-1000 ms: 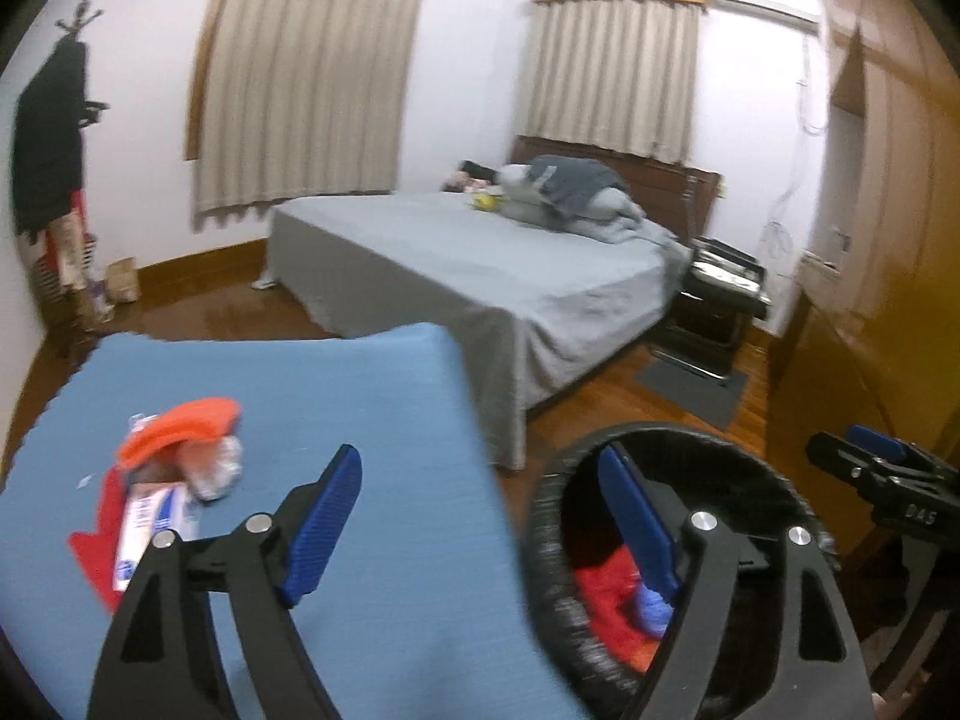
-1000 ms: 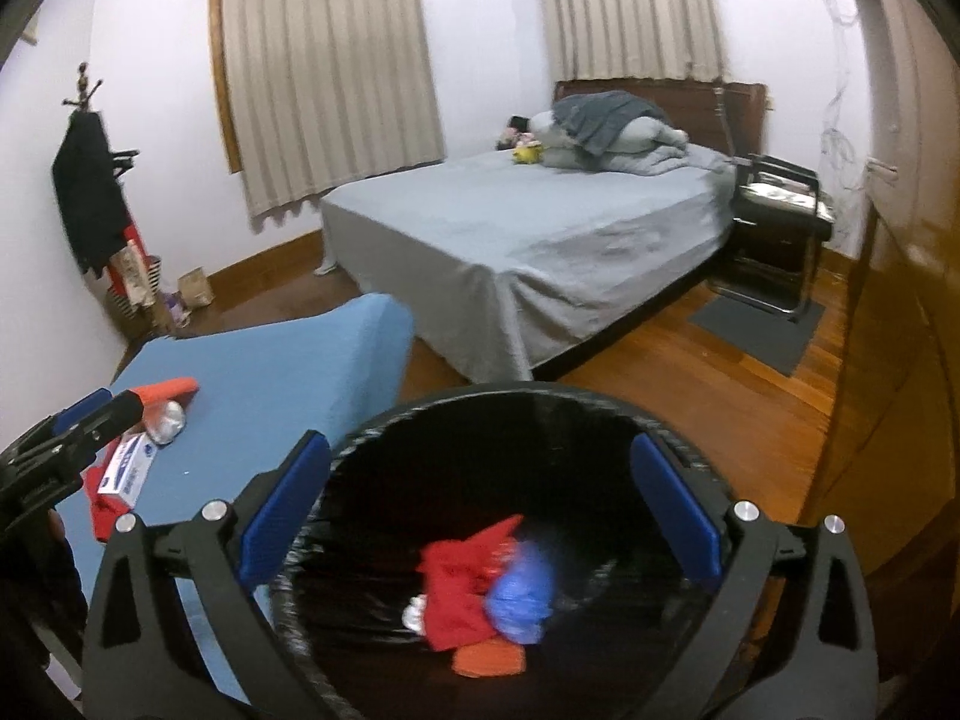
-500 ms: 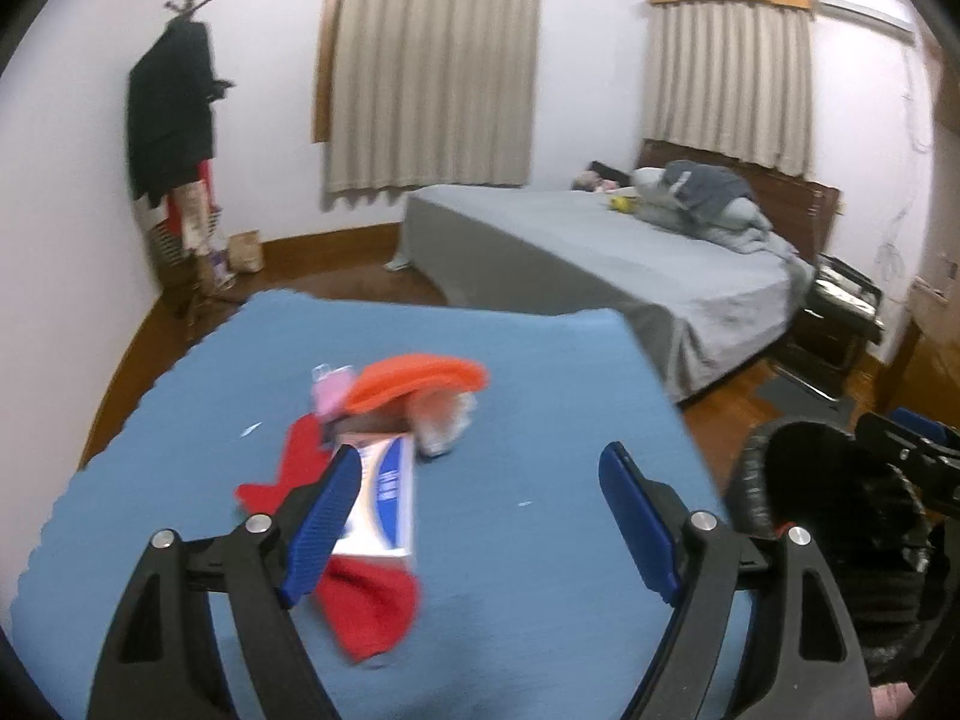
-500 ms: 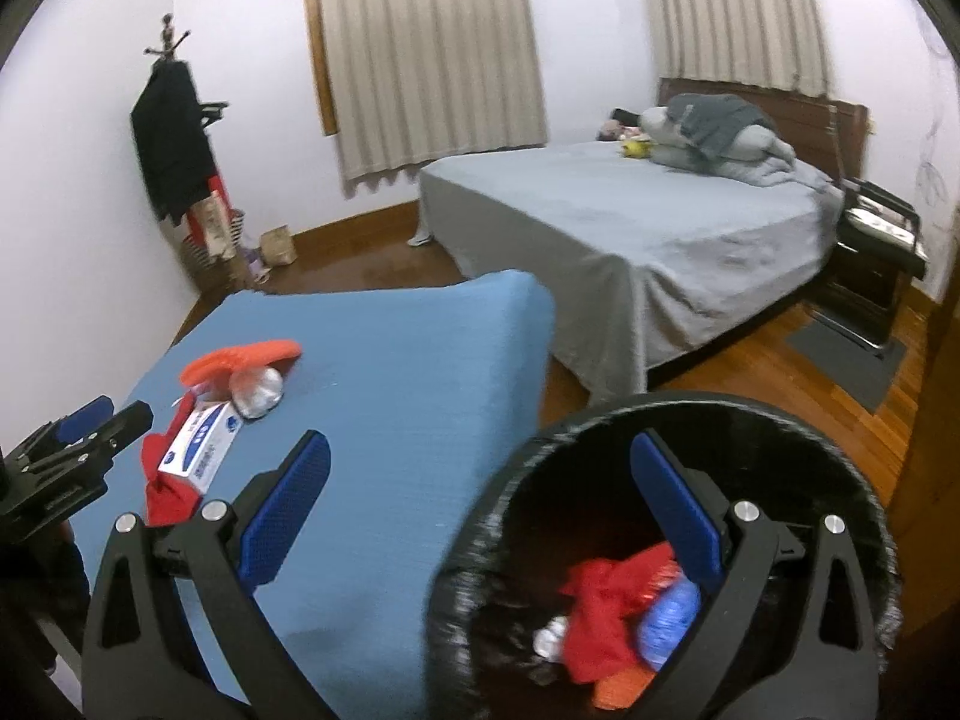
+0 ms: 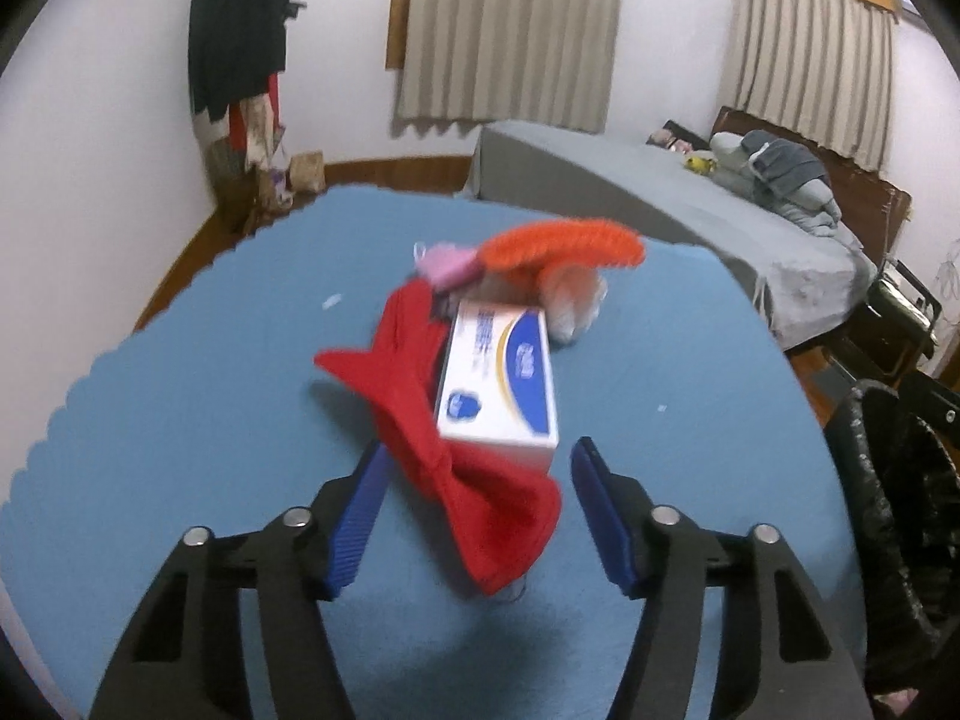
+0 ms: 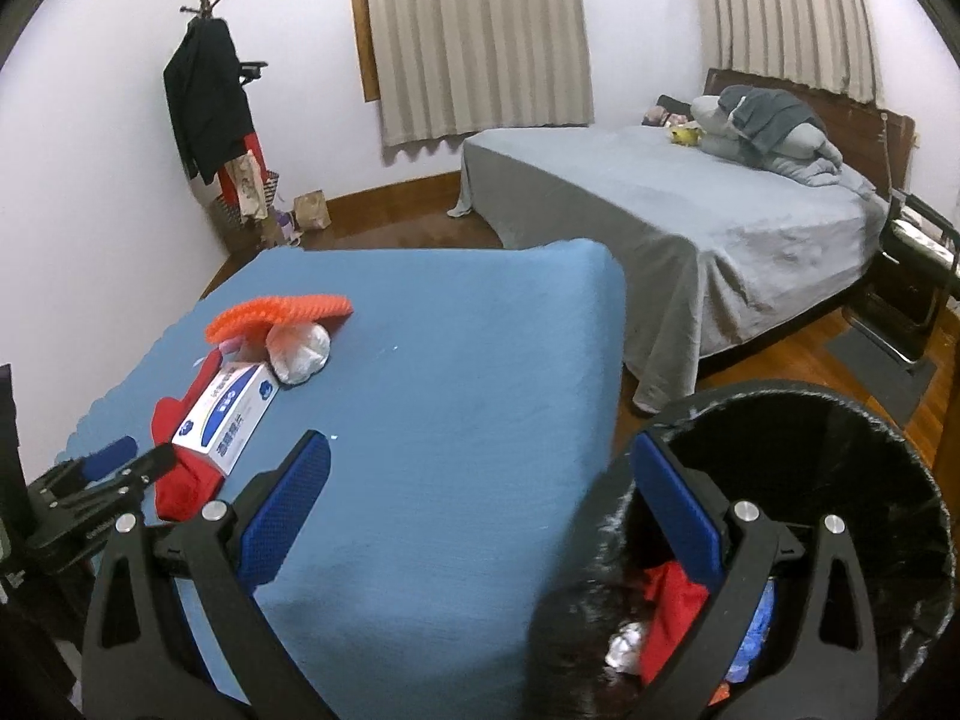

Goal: Collect trash
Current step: 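Move both tools back over the mat toward the red glove and white box, then grasp the red glove with the left tool while the right tool grasps the white box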

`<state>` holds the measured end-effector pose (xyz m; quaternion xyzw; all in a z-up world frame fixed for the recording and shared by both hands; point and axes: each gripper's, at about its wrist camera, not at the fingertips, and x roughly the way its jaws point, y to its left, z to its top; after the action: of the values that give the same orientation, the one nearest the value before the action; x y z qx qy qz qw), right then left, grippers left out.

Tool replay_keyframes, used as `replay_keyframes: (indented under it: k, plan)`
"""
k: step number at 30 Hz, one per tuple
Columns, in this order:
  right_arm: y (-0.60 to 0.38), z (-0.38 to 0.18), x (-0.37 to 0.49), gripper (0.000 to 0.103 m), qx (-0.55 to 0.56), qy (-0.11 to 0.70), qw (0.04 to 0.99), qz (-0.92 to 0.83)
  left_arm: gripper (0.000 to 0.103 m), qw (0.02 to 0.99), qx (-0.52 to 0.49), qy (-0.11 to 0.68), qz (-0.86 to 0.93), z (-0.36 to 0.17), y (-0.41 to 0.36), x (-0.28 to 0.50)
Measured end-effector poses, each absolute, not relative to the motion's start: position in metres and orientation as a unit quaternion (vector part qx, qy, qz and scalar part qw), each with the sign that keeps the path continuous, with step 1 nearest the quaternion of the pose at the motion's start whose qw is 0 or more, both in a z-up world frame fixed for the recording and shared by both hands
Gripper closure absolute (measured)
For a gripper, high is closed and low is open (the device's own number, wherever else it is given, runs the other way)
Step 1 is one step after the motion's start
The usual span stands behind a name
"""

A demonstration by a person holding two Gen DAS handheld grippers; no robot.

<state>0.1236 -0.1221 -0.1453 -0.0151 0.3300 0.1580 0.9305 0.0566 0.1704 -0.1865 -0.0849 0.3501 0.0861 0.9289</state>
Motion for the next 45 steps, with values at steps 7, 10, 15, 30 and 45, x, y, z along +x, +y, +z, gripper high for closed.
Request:
replay_keyframes:
  k: [7, 10, 15, 30, 45]
  plan:
    - [-0.103, -0.151, 0.128, 0.005, -0.029, 0.335, 0.926, 0.171, 0.077, 0.912, -0.109, 0.388, 0.07, -0.211, 0.176, 0.063]
    - [-0.097, -0.154, 0.131, 0.005, -0.033, 0.339, 0.924, 0.175, 0.095, 0.909, -0.121, 0.393, 0.066, -0.216, 0.18, 0.064]
    - [-0.082, -0.158, 0.133, 0.005, -0.04, 0.343, 0.92, 0.185, 0.101, 0.912, -0.136, 0.379, 0.079, -0.211, 0.195, 0.055]
    - [-0.034, -0.165, 0.141, 0.006, -0.061, 0.348, 0.909, 0.22, 0.069, 0.917, -0.131, 0.352, 0.137, -0.191, 0.265, 0.042]
    - [0.004, -0.171, 0.155, 0.006, -0.076, 0.355, 0.902, 0.233, 0.057, 0.899, -0.16, 0.39, 0.114, -0.213, 0.281, 0.086]
